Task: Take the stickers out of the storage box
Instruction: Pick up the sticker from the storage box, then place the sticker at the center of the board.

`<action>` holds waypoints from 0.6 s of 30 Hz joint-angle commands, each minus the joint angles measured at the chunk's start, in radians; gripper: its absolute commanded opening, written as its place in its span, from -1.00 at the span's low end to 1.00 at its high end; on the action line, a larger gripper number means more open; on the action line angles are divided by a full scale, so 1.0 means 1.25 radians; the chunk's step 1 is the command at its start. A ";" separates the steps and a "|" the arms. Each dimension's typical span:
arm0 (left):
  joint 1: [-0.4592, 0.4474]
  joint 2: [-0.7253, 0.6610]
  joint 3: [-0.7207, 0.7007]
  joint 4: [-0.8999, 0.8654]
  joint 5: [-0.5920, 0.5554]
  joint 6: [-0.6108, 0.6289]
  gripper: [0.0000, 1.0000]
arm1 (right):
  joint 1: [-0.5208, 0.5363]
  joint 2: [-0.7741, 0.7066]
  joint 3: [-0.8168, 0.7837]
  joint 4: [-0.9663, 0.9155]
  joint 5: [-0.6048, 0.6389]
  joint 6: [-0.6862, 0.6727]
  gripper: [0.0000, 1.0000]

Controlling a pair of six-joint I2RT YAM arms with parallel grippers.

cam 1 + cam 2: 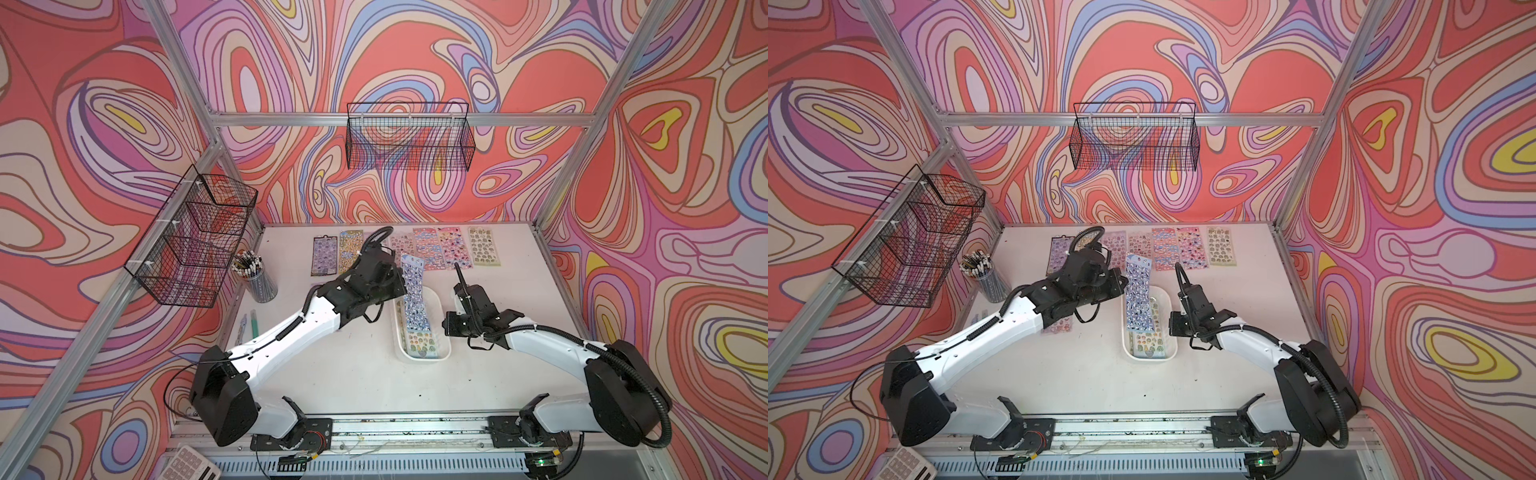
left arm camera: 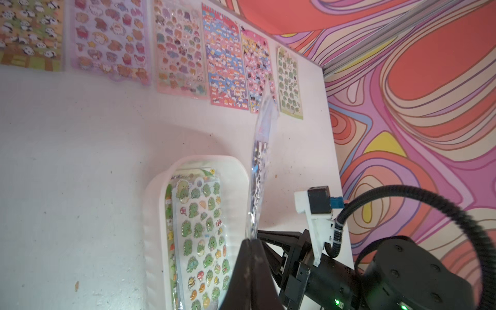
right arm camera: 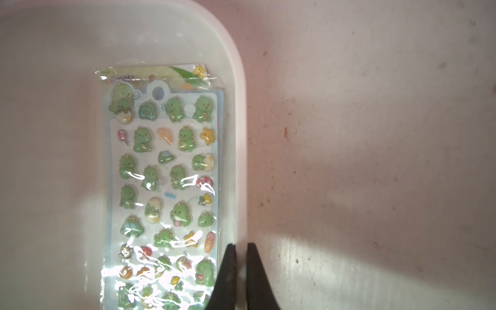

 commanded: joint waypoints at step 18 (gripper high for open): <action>0.350 -0.009 -0.244 0.049 0.317 0.175 -1.00 | 0.002 0.017 0.012 -0.061 0.013 -0.029 -1.00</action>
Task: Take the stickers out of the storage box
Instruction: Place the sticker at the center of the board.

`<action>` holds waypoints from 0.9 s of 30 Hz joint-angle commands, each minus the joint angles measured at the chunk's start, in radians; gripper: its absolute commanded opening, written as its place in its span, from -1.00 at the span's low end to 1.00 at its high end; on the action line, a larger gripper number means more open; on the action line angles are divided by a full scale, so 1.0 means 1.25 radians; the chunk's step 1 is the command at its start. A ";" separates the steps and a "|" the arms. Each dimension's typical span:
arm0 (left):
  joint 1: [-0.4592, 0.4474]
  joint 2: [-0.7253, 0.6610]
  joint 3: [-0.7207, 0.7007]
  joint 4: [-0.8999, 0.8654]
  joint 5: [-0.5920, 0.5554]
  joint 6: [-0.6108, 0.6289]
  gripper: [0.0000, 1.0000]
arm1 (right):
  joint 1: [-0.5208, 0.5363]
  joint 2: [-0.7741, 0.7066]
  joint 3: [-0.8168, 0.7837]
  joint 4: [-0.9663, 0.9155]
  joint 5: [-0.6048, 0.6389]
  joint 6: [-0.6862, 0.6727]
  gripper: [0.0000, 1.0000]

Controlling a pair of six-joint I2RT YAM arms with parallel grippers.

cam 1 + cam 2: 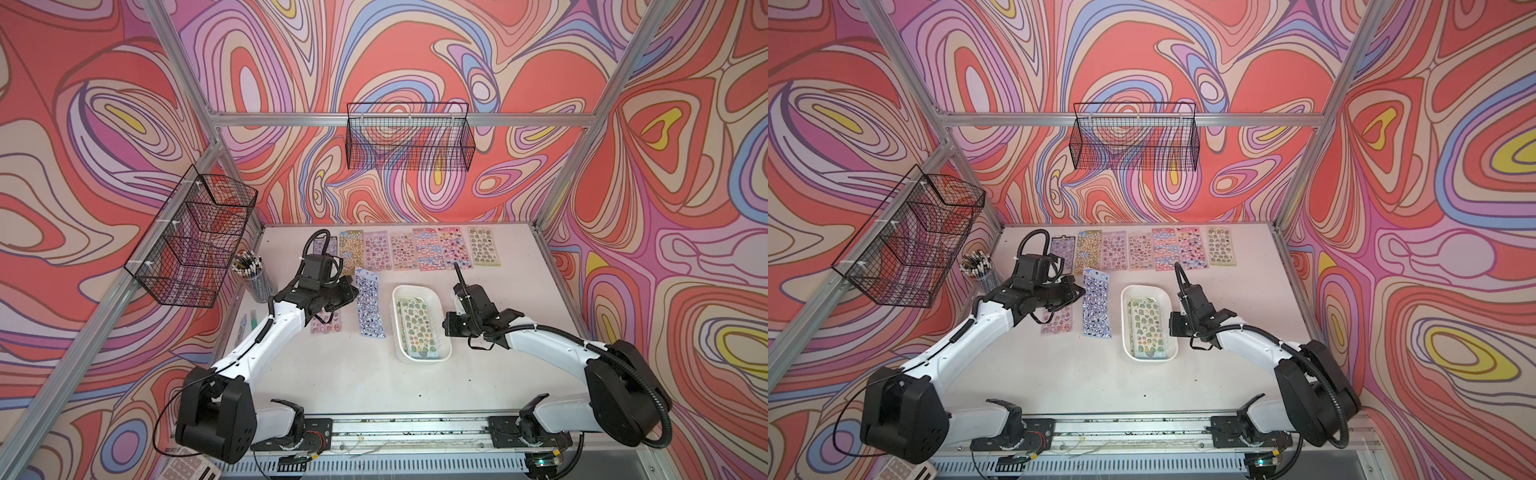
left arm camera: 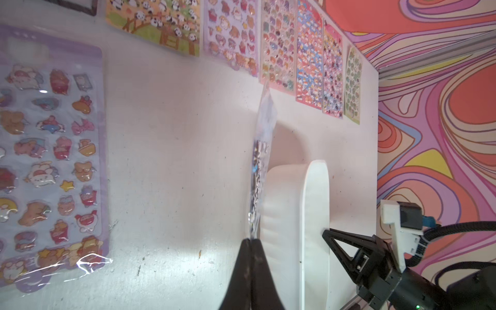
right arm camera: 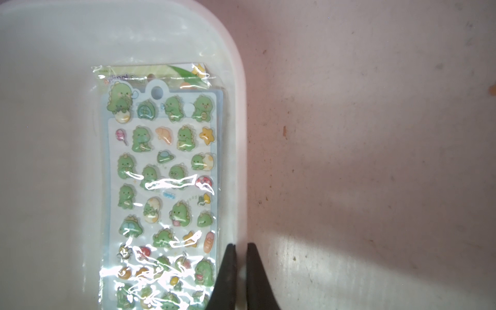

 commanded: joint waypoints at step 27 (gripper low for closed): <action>0.102 0.245 0.018 0.116 -0.058 0.117 -1.00 | 0.002 0.030 -0.005 -0.024 -0.010 -0.020 -1.00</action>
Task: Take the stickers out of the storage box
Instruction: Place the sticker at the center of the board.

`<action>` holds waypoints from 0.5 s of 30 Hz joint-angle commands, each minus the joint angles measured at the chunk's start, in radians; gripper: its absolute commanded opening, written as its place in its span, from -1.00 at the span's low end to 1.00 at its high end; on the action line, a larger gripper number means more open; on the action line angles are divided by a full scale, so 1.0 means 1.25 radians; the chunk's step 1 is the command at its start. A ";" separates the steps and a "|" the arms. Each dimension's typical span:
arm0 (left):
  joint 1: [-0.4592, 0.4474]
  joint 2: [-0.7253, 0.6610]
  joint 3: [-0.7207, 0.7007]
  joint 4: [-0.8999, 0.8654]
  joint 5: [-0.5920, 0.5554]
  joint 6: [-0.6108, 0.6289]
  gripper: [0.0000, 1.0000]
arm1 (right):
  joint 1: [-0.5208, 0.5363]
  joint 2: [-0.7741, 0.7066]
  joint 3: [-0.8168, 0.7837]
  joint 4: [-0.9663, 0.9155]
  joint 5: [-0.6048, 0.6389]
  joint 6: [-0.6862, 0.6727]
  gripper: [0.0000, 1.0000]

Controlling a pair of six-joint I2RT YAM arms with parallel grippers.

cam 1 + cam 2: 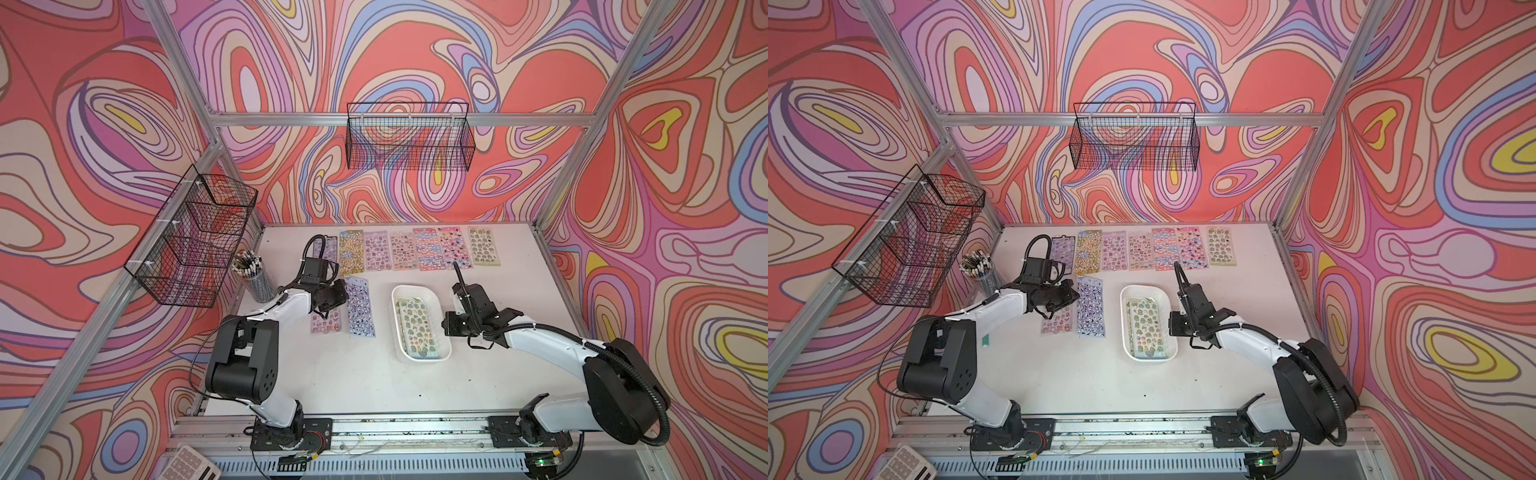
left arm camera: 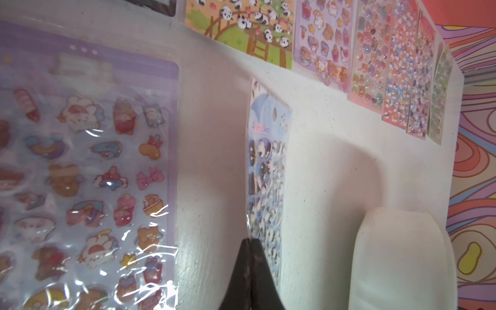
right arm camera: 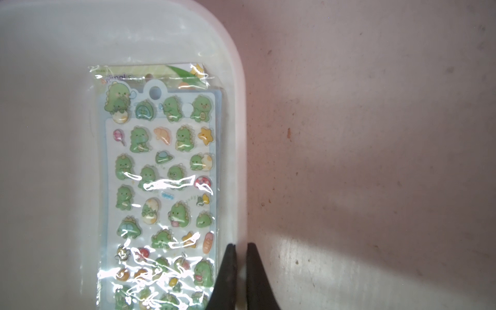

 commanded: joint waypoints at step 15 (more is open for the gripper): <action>0.013 0.058 0.071 -0.086 -0.095 0.050 -0.64 | 0.002 0.020 -0.001 -0.036 0.003 -0.008 -1.00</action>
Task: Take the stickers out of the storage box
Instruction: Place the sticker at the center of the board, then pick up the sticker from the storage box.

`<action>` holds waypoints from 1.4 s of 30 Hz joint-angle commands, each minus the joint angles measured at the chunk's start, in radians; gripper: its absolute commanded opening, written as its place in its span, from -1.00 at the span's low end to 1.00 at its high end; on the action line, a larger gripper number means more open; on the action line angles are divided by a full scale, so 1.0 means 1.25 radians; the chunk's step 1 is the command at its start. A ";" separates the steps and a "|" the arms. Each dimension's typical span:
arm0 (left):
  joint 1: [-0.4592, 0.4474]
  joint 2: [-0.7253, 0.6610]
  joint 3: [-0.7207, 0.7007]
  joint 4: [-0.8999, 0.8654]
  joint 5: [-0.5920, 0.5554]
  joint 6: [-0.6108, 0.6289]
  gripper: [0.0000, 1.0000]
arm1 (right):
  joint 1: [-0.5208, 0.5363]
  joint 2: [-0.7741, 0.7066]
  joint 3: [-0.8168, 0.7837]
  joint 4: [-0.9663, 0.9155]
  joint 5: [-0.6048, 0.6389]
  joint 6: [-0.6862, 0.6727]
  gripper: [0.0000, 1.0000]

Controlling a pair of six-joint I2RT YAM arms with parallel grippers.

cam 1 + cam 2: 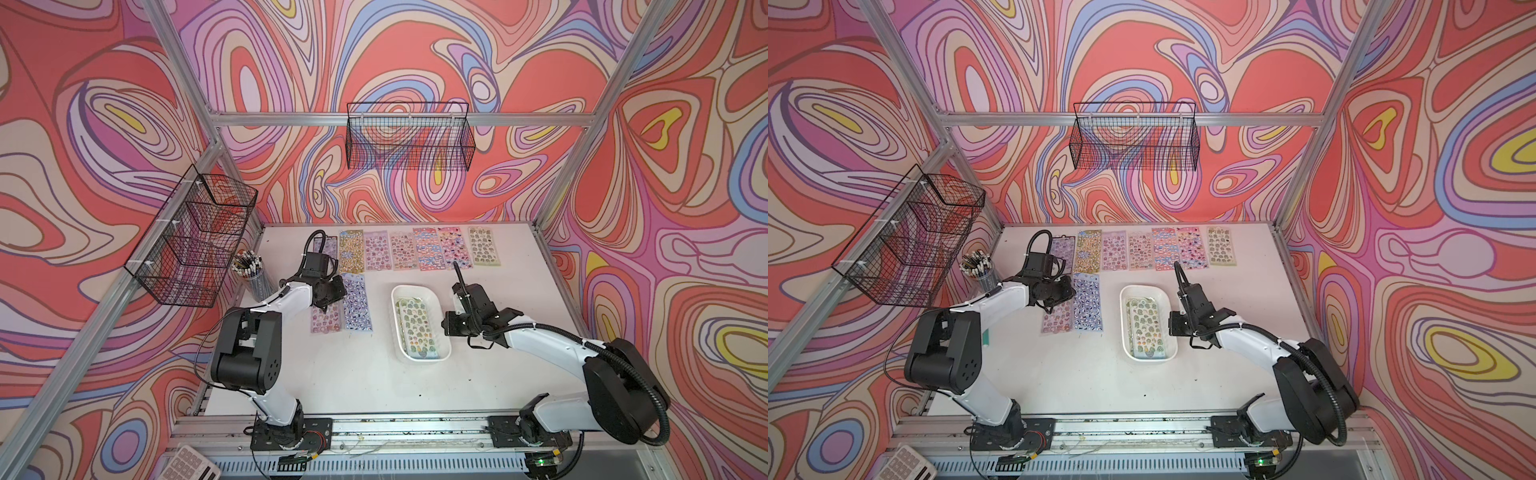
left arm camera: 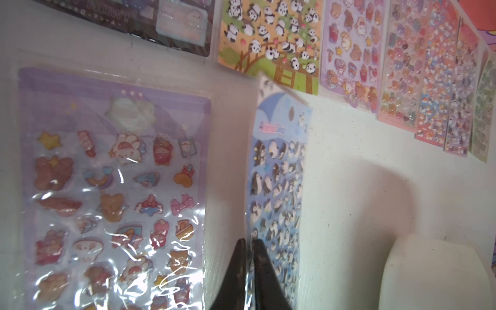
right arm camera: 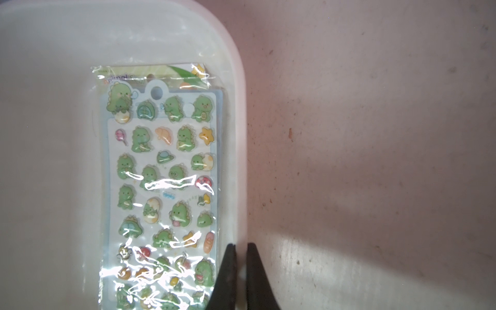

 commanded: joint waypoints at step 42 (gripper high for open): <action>-0.507 -0.153 0.209 -0.209 -0.232 -0.087 -0.19 | 0.002 -0.032 0.076 -0.181 0.118 -0.016 -1.00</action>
